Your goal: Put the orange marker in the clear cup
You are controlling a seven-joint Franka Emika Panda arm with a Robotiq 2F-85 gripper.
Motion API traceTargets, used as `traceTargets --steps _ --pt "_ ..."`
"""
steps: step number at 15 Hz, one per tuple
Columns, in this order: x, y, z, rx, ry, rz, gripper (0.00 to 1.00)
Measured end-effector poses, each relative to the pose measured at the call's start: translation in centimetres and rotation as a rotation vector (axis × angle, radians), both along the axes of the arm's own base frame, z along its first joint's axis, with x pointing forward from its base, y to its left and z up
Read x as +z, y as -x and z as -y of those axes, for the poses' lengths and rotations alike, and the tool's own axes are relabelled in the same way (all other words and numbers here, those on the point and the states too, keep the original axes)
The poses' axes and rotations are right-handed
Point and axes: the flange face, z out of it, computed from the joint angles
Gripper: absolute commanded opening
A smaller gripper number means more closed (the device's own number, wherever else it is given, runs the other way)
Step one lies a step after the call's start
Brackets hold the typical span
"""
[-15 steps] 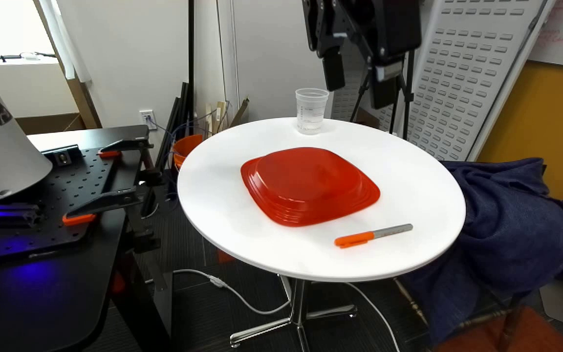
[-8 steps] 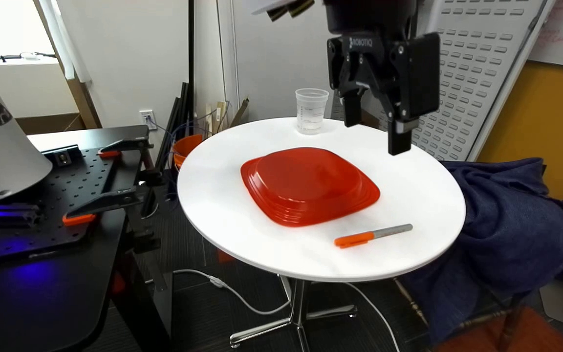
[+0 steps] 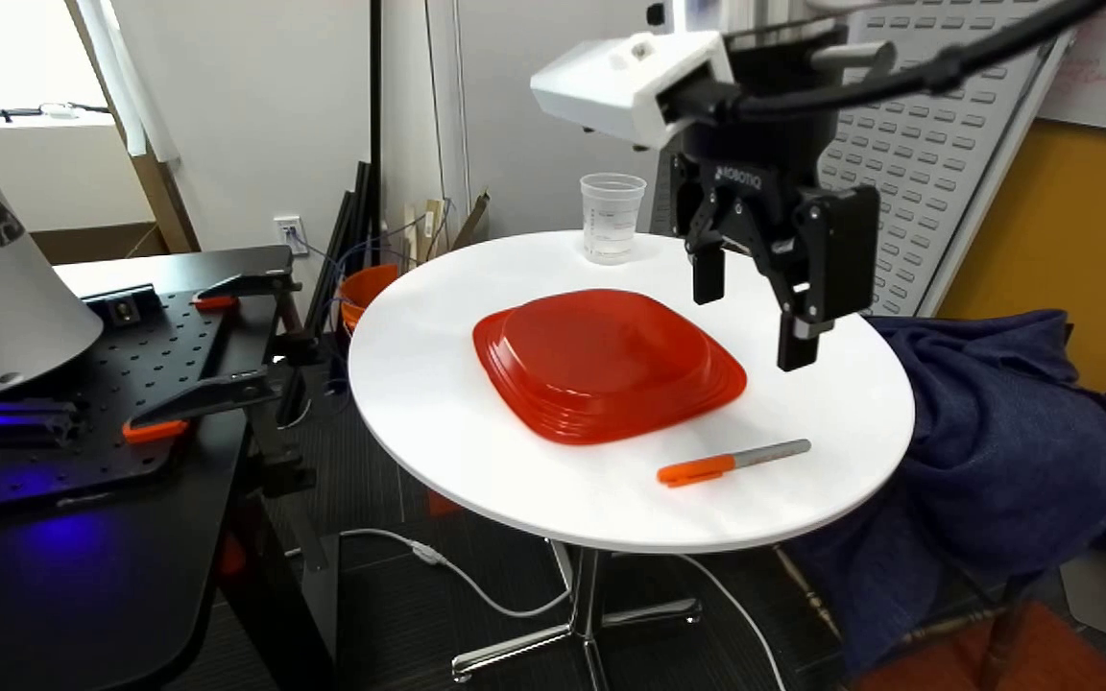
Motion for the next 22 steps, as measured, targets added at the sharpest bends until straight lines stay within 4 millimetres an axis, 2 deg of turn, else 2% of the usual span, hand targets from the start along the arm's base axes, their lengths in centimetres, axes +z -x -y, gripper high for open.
traceTargets --steps 8,22 --pt "-3.4 -1.0 0.1 0.01 -0.023 -0.033 1.0" --pt "-6.8 -2.5 0.5 0.05 -0.013 -0.072 1.0"
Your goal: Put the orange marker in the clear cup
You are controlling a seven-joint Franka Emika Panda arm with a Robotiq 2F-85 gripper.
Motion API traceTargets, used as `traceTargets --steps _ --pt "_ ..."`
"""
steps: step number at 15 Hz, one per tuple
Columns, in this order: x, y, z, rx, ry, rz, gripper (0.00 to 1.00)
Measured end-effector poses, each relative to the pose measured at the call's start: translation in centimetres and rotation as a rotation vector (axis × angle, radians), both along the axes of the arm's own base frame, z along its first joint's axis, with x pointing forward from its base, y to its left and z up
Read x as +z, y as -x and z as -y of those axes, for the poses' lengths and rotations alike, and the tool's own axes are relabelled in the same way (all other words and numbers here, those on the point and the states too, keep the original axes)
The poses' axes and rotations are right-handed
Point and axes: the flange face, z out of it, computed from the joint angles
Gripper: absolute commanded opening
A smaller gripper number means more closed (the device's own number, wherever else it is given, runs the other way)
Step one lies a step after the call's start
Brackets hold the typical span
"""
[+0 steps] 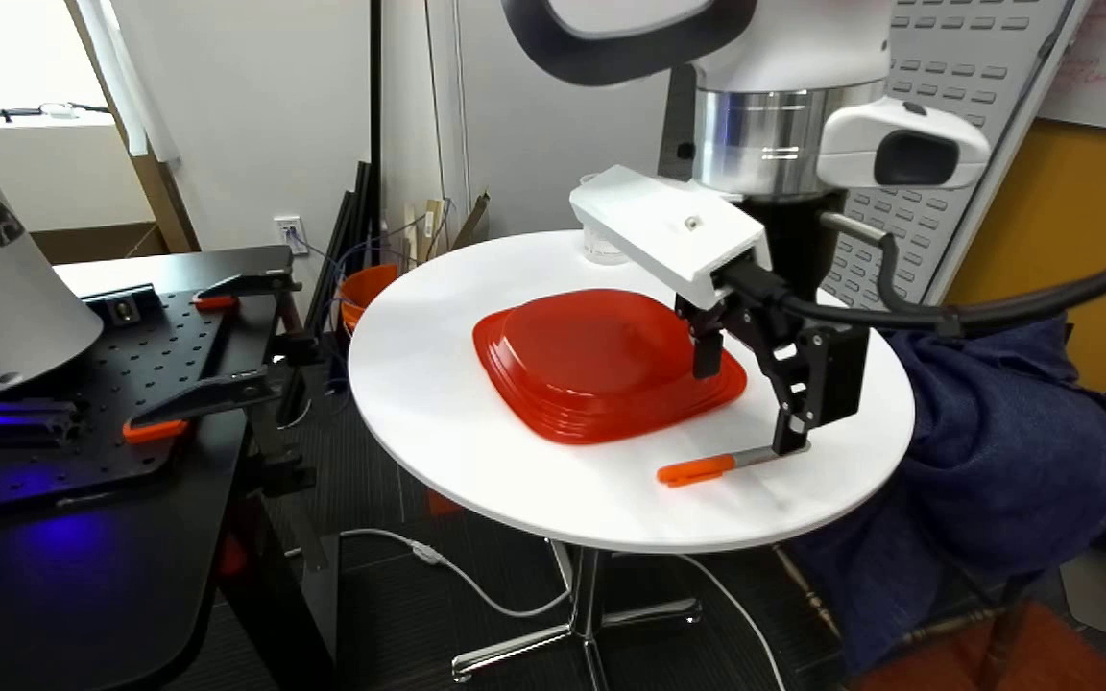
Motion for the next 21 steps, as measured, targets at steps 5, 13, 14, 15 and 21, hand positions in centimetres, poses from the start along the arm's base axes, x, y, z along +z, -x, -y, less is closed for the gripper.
traceTargets --steps 5,13,14,15,21 --pt "-1.0 -0.4 0.0 0.003 -0.006 -0.007 1.0" --pt "-2.3 -1.1 0.2 0.004 -0.017 -0.02 1.0" --pt "-2.5 -1.2 0.3 0.004 -0.019 -0.024 1.0" --pt "-2.6 -1.3 0.3 0.004 -0.021 -0.028 1.0" --pt "-3.4 -2.1 0.6 0.006 -0.036 -0.054 0.95"
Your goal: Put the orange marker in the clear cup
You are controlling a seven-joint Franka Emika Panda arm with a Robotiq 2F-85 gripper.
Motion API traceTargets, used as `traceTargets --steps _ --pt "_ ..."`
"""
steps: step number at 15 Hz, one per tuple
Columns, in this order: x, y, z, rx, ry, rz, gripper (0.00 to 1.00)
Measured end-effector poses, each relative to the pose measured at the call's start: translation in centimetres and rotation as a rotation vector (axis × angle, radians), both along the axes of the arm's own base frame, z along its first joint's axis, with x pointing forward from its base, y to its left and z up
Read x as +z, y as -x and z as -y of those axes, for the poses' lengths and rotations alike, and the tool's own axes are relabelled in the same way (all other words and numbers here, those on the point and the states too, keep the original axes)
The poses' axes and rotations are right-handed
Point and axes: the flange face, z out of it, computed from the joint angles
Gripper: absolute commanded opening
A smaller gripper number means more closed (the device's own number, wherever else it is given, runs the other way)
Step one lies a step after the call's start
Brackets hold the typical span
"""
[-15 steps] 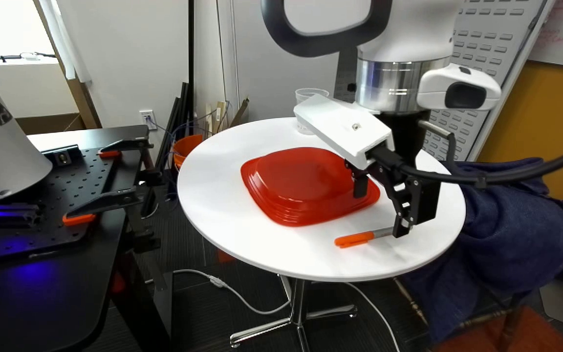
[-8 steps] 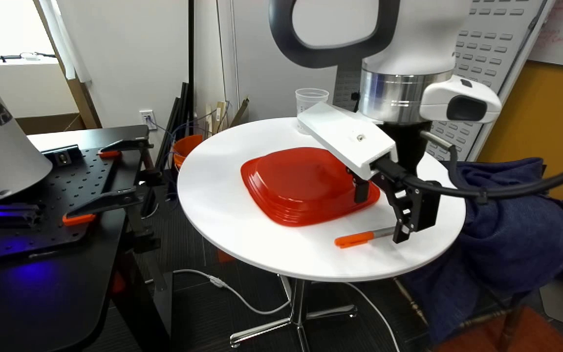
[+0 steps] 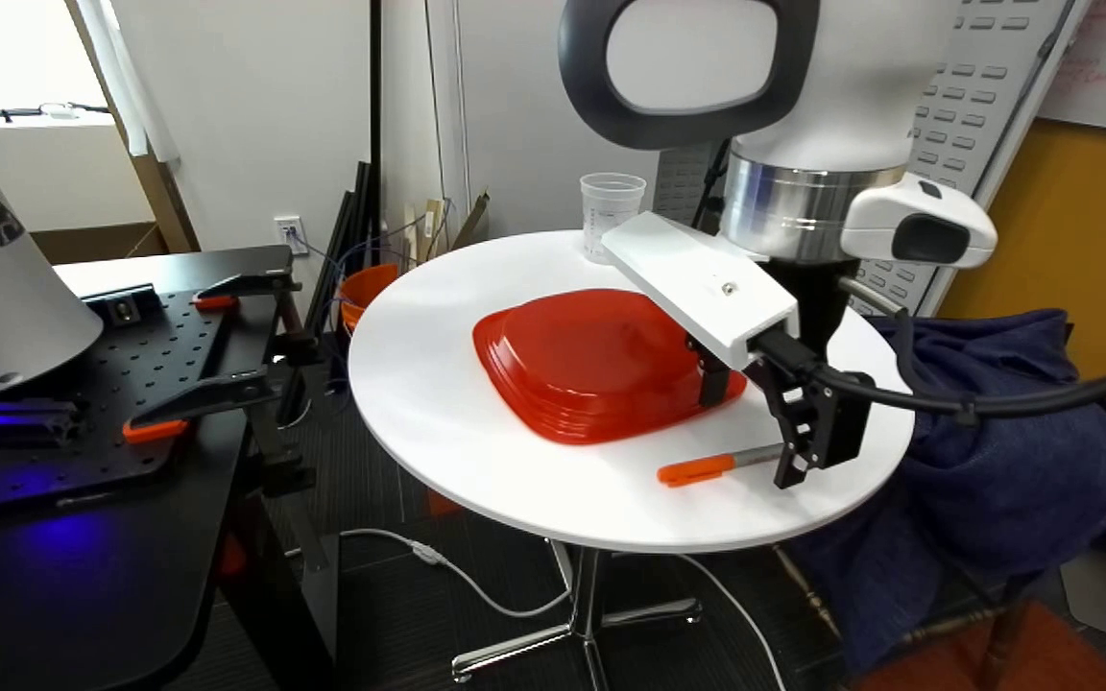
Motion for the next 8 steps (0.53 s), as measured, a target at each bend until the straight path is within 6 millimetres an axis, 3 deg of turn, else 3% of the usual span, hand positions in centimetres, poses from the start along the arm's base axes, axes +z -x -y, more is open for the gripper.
traceTargets --steps 8 --pt "-0.69 -0.75 0.27 0.001 -0.018 -0.033 0.89"
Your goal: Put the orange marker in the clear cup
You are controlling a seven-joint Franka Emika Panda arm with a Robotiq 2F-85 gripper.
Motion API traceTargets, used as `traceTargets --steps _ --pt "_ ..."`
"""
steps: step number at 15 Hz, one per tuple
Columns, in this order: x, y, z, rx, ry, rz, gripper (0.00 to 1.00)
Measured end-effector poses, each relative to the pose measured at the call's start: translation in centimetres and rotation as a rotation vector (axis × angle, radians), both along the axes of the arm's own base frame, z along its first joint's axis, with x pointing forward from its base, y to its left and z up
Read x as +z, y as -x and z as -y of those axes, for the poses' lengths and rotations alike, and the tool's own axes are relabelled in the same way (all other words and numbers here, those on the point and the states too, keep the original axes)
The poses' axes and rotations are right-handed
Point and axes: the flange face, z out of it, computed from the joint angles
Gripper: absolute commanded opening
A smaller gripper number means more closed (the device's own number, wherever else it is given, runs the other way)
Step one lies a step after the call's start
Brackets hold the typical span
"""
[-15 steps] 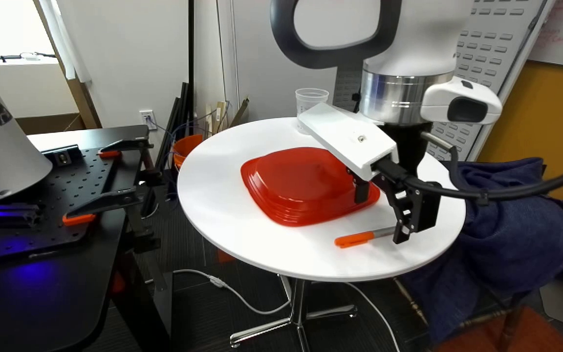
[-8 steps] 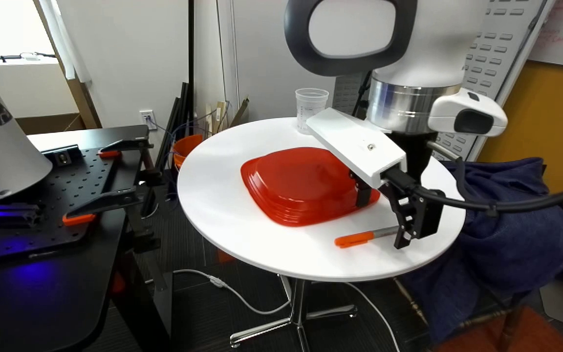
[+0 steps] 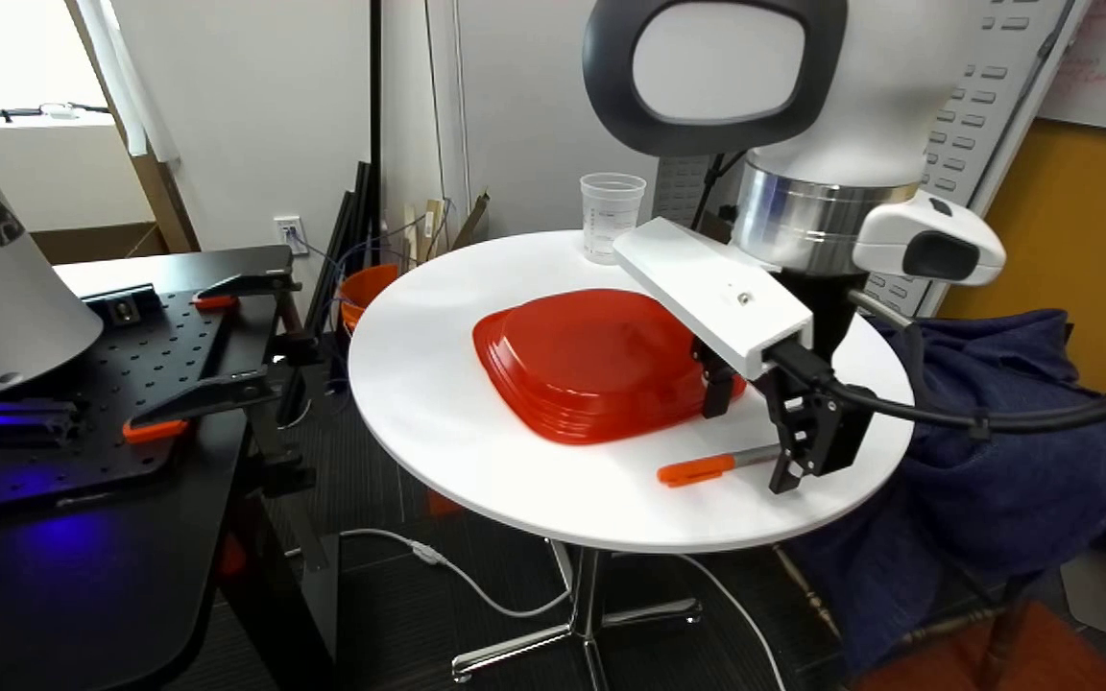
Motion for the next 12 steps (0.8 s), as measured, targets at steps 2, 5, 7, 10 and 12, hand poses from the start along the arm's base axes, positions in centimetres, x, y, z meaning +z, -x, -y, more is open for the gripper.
traceTargets --steps 2,5,7,10,12 --pt "-0.07 -0.19 0.08 -0.008 -0.002 -0.003 0.9" --pt "-0.24 -0.47 0.19 -0.029 -0.001 -0.002 0.9" --pt "-0.38 -0.62 0.27 -0.039 -0.001 -0.003 0.9" --pt "-0.6 -0.79 0.43 -0.062 0.008 -0.008 0.89" --pt "-0.76 -0.96 0.51 -0.076 0.02 -0.012 0.64"
